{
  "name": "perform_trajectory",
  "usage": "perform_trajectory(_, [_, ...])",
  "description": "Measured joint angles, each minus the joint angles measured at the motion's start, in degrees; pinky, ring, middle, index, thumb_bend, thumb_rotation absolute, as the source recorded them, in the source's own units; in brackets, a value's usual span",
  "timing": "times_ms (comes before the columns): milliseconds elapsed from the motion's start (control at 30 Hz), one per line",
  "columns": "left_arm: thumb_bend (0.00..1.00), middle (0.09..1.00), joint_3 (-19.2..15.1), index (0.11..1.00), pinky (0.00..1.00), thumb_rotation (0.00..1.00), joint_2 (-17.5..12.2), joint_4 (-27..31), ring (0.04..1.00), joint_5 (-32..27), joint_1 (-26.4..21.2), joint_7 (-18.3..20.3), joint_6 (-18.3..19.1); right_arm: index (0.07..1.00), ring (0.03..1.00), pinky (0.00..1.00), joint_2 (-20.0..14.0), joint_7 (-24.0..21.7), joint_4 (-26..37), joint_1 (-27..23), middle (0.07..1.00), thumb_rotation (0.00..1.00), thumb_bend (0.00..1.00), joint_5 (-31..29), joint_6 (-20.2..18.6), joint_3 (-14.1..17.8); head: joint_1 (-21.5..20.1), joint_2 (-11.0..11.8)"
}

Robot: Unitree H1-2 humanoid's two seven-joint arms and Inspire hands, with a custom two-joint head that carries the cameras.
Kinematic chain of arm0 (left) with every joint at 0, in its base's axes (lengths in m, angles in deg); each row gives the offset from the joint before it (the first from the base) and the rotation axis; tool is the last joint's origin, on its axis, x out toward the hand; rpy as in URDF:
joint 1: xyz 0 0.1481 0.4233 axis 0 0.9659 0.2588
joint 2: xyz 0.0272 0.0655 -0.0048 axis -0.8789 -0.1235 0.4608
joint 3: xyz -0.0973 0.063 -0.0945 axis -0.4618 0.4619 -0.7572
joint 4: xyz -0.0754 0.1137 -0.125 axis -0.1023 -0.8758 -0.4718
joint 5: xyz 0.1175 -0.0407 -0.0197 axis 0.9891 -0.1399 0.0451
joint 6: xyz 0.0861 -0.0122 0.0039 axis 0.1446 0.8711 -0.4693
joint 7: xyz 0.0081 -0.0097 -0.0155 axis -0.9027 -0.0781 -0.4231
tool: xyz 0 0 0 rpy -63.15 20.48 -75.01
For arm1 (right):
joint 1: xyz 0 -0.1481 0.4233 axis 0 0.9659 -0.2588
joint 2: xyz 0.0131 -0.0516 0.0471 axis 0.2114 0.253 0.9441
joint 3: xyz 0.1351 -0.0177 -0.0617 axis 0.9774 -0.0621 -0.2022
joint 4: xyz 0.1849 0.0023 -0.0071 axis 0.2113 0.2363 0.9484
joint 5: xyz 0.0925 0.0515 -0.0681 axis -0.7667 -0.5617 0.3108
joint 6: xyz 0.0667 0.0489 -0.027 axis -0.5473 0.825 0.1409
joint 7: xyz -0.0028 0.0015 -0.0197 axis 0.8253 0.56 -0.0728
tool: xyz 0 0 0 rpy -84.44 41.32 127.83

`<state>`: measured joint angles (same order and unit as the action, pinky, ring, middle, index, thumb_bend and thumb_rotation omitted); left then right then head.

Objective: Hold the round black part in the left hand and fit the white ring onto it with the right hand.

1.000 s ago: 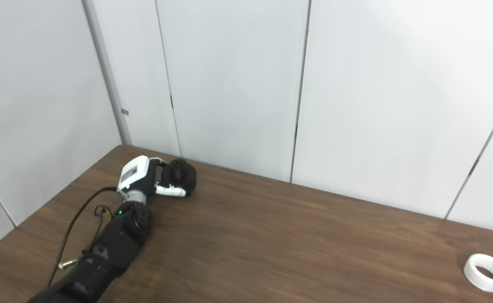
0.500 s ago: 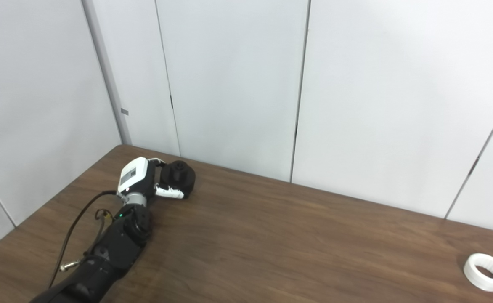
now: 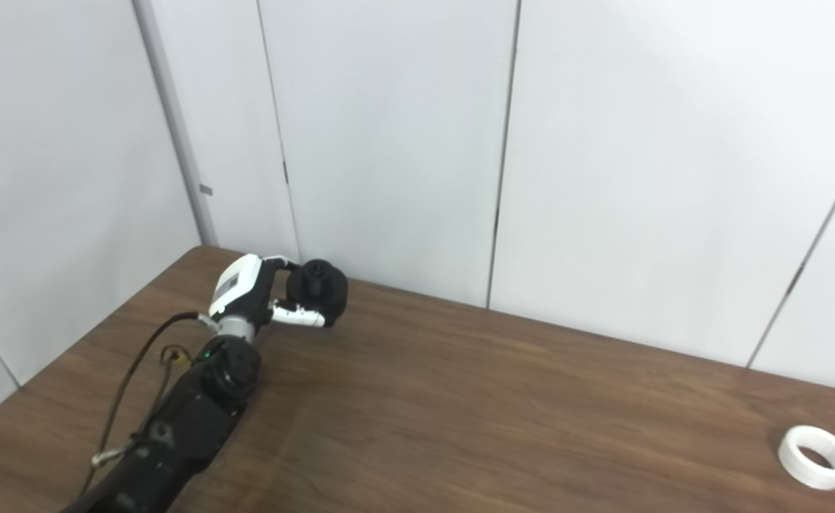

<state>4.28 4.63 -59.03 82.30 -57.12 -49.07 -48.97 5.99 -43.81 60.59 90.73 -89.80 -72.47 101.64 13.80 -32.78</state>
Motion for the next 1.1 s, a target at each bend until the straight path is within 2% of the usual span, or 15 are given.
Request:
perform_trajectory(100, [0.52,0.855,-0.07,0.492,0.85,0.08,0.66,5.5,0.91,-0.94,2.48,2.5,1.47,0.941,0.987,0.98,0.01,-0.1,0.28,0.05,0.969,0.89,0.76,-0.22,-0.61,-0.4,-0.26,-0.09])
perform_trajectory(233, [0.52,0.865,0.97,0.493,0.84,0.08,1.39,13.29,0.918,-0.92,5.83,6.03,3.32,0.963,1.0,1.0,0.02,-0.63,0.59,0.05,0.994,0.92,0.69,-1.25,-1.0,-0.63,-1.76,-0.62])
perform_trajectory(300, [0.52,0.869,2.27,0.495,0.83,0.08,1.6,17.37,0.916,-0.55,7.41,8.24,4.73,0.972,1.0,1.0,0.04,-0.59,1.27,0.06,0.999,0.96,0.61,-1.5,-1.65,-0.61,-2.37,-0.88])
perform_trajectory(400, [0.52,0.863,4.43,0.494,0.82,0.08,2.02,22.16,0.91,0.47,9.72,10.99,5.81,0.983,1.0,1.0,0.12,-0.38,2.59,0.05,1.0,0.96,0.57,-2.18,-2.7,-0.58,-3.34,-1.32])
perform_trajectory(467, [0.52,0.862,5.44,0.494,0.81,0.08,2.61,23.91,0.905,0.72,10.84,12.02,5.98,0.992,1.0,1.0,0.17,-0.1,2.7,0.05,1.0,0.98,0.52,-2.39,-3.16,-0.59,-3.78,-1.58])
perform_trajectory(700, [0.52,0.863,8.43,0.494,0.81,0.08,3.27,30.82,0.9,1.87,14.31,16.44,6.11,0.992,1.0,1.0,0.33,1.28,4.96,0.04,1.0,0.98,0.47,-2.22,-5.22,-1.03,-6.15,-3.16])
perform_trajectory(767, [0.52,0.858,9.03,0.494,0.8,0.08,3.78,32.37,0.896,2.57,15.34,17.37,6.14,0.992,1.0,1.0,0.44,1.41,4.96,0.02,1.0,0.97,0.46,-2.22,-5.25,-1.22,-7.82,-4.48])
perform_trajectory(933, [0.52,0.857,11.1,0.493,0.81,0.08,5.75,34.46,0.901,4.12,18.84,17.96,5.36,0.992,1.0,1.0,0.48,1.62,4.92,-0.05,1.0,0.99,0.44,-2.1,-5.22,-1.73,-10.37,-6.41])
perform_trajectory(1100, [0.52,0.858,12.0,0.493,0.85,0.08,7.15,35.81,0.911,5.8,21.39,17.94,3.88,0.975,1.0,1.0,0.53,2.02,4.69,-0.16,0.997,0.96,0.48,-0.99,-5.2,-2.45,-11.51,-7.47])
